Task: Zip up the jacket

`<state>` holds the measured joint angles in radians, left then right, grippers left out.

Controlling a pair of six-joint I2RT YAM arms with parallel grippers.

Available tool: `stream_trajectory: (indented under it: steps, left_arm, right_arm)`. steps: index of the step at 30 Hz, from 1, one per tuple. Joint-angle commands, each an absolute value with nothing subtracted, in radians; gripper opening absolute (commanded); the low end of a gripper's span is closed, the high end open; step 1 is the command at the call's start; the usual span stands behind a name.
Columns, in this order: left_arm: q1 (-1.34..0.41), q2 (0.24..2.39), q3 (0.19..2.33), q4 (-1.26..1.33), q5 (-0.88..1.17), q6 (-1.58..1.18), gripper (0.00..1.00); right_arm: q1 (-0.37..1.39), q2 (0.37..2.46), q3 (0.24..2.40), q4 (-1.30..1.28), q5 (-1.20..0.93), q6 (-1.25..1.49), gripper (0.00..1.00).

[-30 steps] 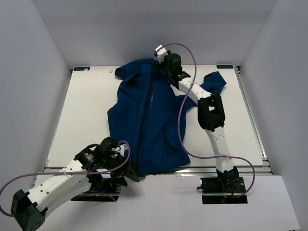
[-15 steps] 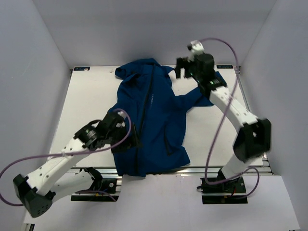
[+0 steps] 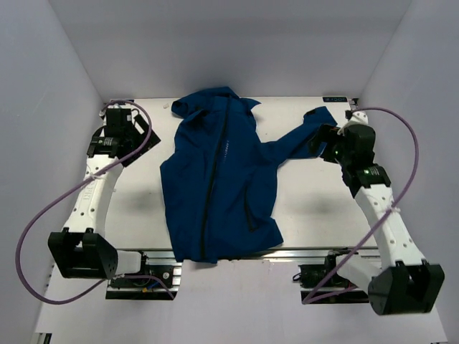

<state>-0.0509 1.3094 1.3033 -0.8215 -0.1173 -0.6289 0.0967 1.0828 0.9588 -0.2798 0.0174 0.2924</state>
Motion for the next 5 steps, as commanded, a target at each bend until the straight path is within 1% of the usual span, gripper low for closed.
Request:
stream_trajectory:
  steps: [1,3,5]
  left_arm:
    - [-0.002,1.301,1.342,-0.812,-0.077,-0.571,0.98]
    - [0.053,1.283,1.338,-0.799,-0.058,-0.558,0.98]
    - [0.067,1.269,1.332,-0.79,-0.052,-0.549,0.98]
  right_arm:
    - [0.095,1.028,0.951,-0.307,0.067,0.291,0.89]
    - [0.097,1.016,0.937,-0.299,0.074,0.299,0.89]
    - [0.097,1.014,0.936,-0.293,0.055,0.293,0.89]
